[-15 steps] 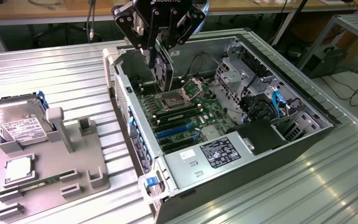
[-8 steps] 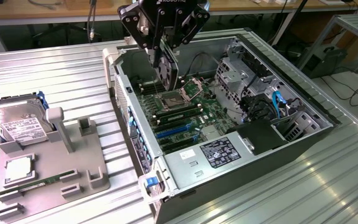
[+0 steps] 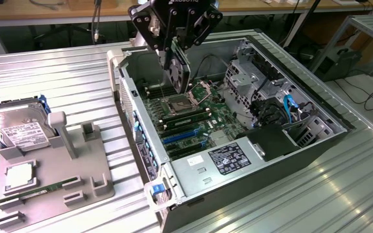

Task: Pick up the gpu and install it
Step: 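Pick up the gpu and move the gpu toward the slot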

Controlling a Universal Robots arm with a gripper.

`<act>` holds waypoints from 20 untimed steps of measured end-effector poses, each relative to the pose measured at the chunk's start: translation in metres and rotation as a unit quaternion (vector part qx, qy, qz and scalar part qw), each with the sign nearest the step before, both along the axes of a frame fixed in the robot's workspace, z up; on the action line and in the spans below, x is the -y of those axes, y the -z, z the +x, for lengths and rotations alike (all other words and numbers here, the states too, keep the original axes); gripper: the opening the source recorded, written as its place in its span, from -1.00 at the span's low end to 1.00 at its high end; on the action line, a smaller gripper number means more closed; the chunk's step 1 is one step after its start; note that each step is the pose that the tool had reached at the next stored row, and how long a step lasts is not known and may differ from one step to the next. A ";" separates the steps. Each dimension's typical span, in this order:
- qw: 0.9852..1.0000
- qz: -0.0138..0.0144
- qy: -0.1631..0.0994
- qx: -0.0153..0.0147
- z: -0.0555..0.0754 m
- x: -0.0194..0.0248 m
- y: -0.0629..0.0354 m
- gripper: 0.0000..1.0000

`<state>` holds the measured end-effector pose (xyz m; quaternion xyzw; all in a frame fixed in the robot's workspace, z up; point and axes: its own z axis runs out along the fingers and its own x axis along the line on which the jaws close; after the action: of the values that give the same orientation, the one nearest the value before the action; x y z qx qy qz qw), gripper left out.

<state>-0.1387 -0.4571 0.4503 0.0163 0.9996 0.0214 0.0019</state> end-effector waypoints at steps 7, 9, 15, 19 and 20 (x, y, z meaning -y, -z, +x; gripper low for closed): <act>1.000 0.000 0.000 0.000 0.007 0.0000 0.0000 -0.44; 1.000 0.000 0.000 0.000 0.010 0.0000 0.0000 -0.44; 1.000 0.000 0.000 0.000 0.019 0.0000 0.0001 -0.44; 1.000 0.000 0.000 0.000 0.025 0.0000 0.0002 -0.44; 1.000 0.000 0.000 0.000 0.026 0.0000 0.0004 -0.44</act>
<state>-0.1125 -0.4571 0.4499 0.0162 0.9996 0.0214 0.0019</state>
